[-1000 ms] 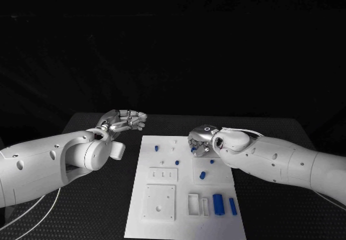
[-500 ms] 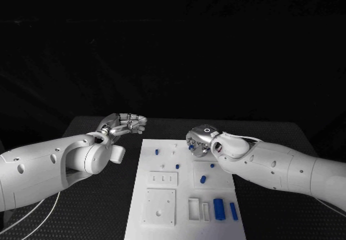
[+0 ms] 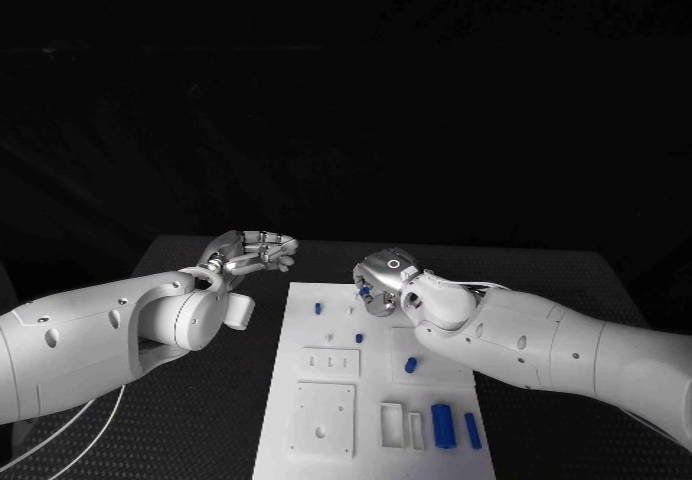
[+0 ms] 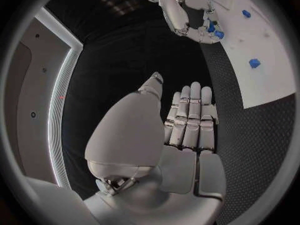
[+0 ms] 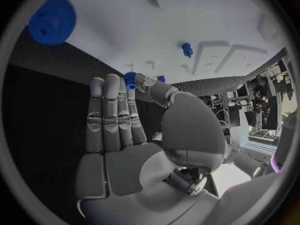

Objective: Assemble the parts on the task board

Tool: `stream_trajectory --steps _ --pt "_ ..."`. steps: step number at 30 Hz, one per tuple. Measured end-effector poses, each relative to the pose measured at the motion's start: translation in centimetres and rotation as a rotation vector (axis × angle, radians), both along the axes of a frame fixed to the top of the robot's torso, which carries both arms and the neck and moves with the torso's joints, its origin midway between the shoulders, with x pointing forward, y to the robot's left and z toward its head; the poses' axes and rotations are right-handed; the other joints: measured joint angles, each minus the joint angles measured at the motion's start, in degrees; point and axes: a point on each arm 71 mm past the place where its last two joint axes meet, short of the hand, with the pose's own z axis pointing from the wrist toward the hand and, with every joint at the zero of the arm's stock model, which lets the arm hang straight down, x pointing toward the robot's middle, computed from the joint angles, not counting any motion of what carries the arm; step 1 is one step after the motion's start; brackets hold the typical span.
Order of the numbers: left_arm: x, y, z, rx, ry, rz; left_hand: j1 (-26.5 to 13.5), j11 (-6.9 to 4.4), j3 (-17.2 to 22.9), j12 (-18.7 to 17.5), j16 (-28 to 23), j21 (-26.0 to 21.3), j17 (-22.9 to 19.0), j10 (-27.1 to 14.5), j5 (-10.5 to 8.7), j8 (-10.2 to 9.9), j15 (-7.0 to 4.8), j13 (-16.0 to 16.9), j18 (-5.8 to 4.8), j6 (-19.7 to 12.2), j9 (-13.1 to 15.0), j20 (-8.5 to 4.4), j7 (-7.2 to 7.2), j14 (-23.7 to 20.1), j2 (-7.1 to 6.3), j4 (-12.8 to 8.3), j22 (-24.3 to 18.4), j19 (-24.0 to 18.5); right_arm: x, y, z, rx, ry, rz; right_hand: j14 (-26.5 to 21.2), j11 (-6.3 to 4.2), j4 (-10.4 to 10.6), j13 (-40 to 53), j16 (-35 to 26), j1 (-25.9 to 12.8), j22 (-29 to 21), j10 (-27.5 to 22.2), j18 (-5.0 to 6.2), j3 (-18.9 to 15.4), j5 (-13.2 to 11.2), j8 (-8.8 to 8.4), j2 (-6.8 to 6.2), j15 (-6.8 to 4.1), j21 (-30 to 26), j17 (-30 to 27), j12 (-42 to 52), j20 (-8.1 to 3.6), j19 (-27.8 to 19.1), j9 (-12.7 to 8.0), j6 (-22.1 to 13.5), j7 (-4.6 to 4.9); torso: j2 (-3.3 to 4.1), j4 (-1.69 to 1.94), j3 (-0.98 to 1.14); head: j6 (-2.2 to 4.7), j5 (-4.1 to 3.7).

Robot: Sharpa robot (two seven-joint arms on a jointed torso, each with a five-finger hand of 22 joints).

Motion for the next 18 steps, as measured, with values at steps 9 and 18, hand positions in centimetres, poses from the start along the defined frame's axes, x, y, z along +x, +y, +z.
stream_trajectory --steps 9,18 --pt "0.1 0.0 0.0 0.001 -0.001 0.001 0.0 0.0 0.0 -0.2 0.0 0.0 0.0 0.0 0.0 0.0 0.0 0.0 -0.02 0.0 -0.1 0.0 0.0 0.0 0.0 0.0 0.0 0.0 -0.1 1.2 0.0 -0.008 -0.031 0.005 -0.1 0.0 0.5 0.0 0.3 0.1 0.0 0.4 0.0 0.5 0.0 -0.01 -0.58 -0.12 0.6 0.0 -0.4 0.01 0.0 0.2 0.1 -0.1 0.06 0.18 -0.03 0.22 0.4" --pt "0.1 -0.2 0.6 -0.002 -0.01 -0.005 0.2 0.0 -0.1 -0.3 0.0 0.0 0.0 0.0 0.0 0.0 0.0 0.0 -0.05 0.0 -0.1 0.0 0.0 0.0 0.22 0.1 0.0 0.0 0.2 1.7 0.1 -0.016 -0.046 0.002 -0.1 -0.18 0.6 0.0 0.3 -0.2 0.0 0.6 0.0 0.6 0.0 -0.02 -0.88 -0.12 0.8 0.0 -0.4 0.02 0.0 0.3 0.1 -0.1 0.32 0.24 -0.1 0.34 0.62"
